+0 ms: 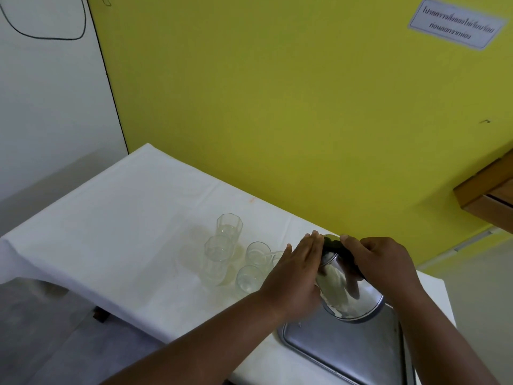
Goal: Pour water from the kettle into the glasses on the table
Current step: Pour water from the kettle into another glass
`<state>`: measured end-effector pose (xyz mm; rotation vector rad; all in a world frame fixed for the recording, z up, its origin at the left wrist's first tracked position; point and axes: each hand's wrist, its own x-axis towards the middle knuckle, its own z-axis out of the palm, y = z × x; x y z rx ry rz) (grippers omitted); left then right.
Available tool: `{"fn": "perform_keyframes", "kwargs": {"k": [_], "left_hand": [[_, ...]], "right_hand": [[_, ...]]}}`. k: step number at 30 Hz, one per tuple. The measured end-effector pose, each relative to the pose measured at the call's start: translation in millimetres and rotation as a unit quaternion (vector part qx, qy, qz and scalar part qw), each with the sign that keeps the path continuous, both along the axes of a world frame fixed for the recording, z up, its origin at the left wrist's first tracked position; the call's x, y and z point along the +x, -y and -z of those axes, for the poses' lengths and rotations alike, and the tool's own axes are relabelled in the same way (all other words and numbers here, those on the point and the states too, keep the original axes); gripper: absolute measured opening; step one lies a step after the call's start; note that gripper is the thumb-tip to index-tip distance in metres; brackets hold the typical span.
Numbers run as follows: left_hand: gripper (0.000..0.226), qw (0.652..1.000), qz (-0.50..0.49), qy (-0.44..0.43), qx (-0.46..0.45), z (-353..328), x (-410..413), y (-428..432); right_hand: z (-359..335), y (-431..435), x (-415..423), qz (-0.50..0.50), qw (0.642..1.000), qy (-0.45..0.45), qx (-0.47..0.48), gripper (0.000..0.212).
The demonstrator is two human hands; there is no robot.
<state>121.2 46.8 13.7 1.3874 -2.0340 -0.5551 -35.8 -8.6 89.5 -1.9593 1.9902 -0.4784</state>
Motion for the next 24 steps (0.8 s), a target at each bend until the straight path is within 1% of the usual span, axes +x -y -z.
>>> {"fn": "perform_keyframes", "kwargs": {"k": [24], "left_hand": [[0.086,1.000,0.008,-0.018,0.002,-9.3,-1.7,-5.3]], "right_hand": [[-9.3,-5.8,-2.8,0.004,1.000,-0.023,-0.003,0.067]]}}
